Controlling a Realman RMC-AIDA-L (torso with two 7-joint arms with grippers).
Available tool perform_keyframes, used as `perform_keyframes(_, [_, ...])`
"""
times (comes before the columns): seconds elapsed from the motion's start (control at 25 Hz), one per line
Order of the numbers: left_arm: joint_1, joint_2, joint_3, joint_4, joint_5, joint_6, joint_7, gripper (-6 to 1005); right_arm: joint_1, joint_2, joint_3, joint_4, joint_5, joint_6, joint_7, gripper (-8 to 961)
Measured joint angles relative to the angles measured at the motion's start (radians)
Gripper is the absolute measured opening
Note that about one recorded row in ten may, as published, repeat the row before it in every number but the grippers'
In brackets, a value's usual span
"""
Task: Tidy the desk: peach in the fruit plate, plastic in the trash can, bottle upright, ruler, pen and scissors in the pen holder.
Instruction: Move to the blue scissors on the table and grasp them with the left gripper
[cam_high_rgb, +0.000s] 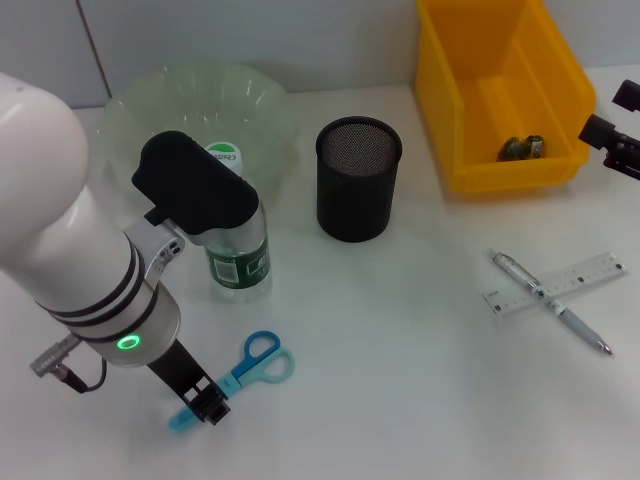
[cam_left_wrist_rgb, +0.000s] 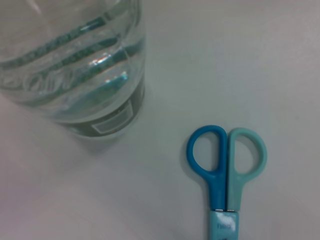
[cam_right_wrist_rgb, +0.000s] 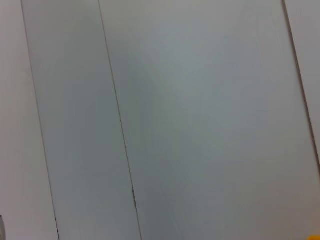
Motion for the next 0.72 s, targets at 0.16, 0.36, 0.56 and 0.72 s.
perform_keyframes(0.16, [-0.002,0.0,-0.005,-0.009,-0.004,-0.007,0.001,359,0.0,0.0,0.0,0.0,0.0,0.0,0.0,816])
perform_keyframes(0.36, [-0.003,0.0,-0.004,-0.016,-0.011,-0.015,0.001,426,0.0,0.001,0.0,0.001,0.0,0.0,0.0,812])
perform_keyframes(0.56, [-0.002,0.0,0.0,-0.026,-0.02,-0.023,0.001,424,0.0,0.001,0.0,0.002,0.0,0.0,-0.001,808])
perform_keyframes(0.72, [-0.002,0.0,0.0,-0.026,-0.02,-0.025,0.001,422,0.0,0.001,0.0,0.002,0.0,0.0,-0.001,805])
